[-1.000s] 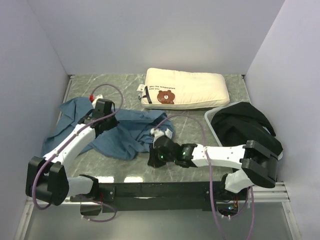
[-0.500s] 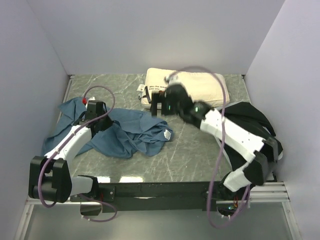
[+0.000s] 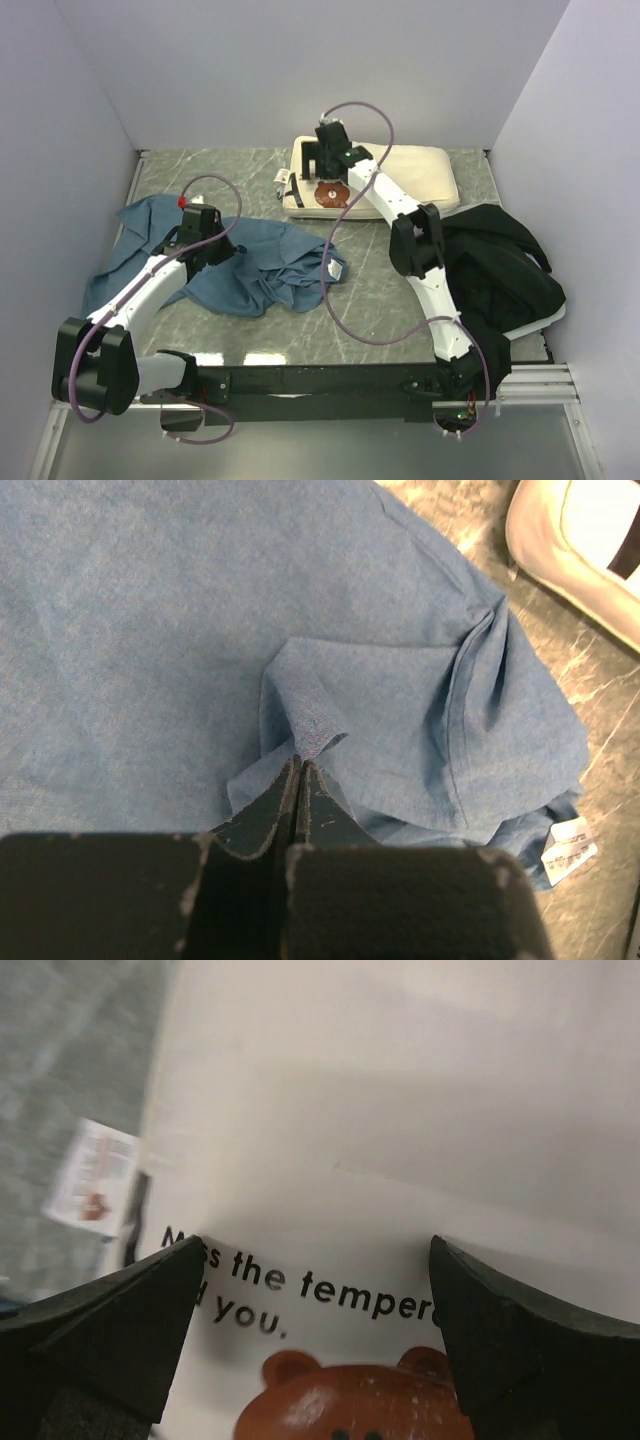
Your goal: Put the pillow into the pillowcase
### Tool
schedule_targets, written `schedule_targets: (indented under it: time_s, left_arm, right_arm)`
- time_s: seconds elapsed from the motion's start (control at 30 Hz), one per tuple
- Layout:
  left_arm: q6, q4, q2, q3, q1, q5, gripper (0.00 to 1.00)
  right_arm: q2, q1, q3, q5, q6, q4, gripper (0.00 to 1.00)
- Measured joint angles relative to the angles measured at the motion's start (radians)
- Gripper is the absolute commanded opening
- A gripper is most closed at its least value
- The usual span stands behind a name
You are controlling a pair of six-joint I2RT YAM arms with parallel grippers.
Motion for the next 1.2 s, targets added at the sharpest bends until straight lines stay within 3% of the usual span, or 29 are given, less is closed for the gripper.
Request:
schedule_targets:
  time_s: [0.13, 0.17, 0.23, 0.33, 0.37, 0.6, 0.8, 1.03, 1.2]
  left_arm:
    - [0.016, -0.018, 0.0, 0.01, -0.005, 0.0, 0.01]
    - [0.019, -0.019, 0.0, 0.011, -0.007, 0.0, 0.01]
    - [0.022, -0.023, -0.001, 0.015, -0.01, 0.001, 0.01]
    - [0.023, -0.027, -0.006, 0.015, -0.019, 0.001, 0.01]
    - [0.023, -0.028, -0.006, 0.015, -0.023, 0.001, 0.01]
    - [0.02, -0.035, -0.011, 0.024, -0.076, 0.001, 0.01]
    - [0.007, -0.04, -0.035, 0.027, -0.14, -0.008, 0.01]
    - [-0.014, -0.042, -0.095, 0.003, -0.176, -0.008, 0.01]
    - [-0.06, -0.061, -0.215, -0.055, -0.182, -0.019, 0.09]
  right_arm:
    - [0.085, 0.001, 0.01, -0.013, -0.011, 0.006, 1.0]
    - [0.082, 0.006, 0.011, -0.003, -0.015, 0.011, 0.92]
    - [0.072, 0.019, 0.011, 0.013, -0.023, 0.02, 0.66]
    - [0.079, 0.033, 0.023, 0.024, -0.037, 0.016, 0.09]
    - [0.085, 0.035, 0.033, 0.023, -0.031, 0.011, 0.0]
    - [0.013, 0.016, -0.018, -0.011, 0.005, -0.005, 0.0]
    - [-0.186, 0.002, -0.059, -0.009, 0.014, -0.137, 0.0]
    - [-0.594, -0.002, -0.16, -0.01, 0.025, -0.169, 0.0]
    - [-0.962, 0.036, -0.492, -0.036, 0.037, -0.123, 0.0]
